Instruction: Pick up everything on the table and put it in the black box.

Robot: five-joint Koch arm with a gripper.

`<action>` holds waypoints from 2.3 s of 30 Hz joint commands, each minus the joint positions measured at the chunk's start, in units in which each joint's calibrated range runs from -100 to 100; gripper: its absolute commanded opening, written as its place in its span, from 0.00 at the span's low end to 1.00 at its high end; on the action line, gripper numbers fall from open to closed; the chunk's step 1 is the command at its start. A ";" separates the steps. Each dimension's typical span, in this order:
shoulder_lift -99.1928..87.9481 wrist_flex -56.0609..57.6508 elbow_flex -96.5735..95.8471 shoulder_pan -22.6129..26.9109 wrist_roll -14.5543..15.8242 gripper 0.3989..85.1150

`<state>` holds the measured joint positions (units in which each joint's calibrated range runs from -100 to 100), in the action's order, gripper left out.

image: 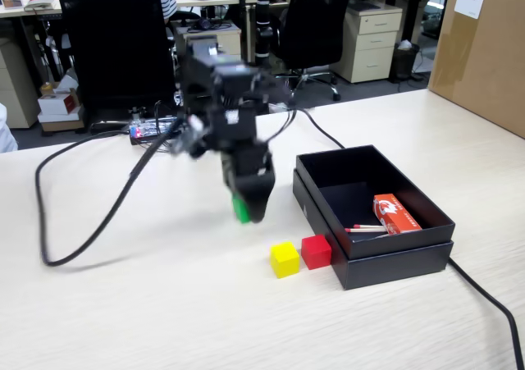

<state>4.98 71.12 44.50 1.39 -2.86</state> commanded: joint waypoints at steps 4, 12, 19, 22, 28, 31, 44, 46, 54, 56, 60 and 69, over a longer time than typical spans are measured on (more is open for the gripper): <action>-20.30 -0.06 -2.61 6.89 2.93 0.01; -8.71 -0.15 -0.80 14.95 7.28 0.01; 14.24 -0.15 4.19 15.92 9.87 0.01; 16.19 -0.15 2.64 15.87 10.26 0.01; 18.60 -0.15 2.55 15.53 10.35 0.02; 19.06 -0.15 1.37 15.48 10.21 0.24; -4.12 -0.23 4.28 11.97 10.40 0.50; -9.52 -0.23 4.00 9.96 9.96 0.50; -11.93 -0.23 3.46 4.00 7.57 0.50; -8.37 -0.32 3.01 3.03 7.08 0.55; 0.70 -0.32 5.73 2.25 6.45 0.55; 24.10 -0.92 18.15 1.32 5.13 0.56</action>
<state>27.38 71.12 56.64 3.05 3.35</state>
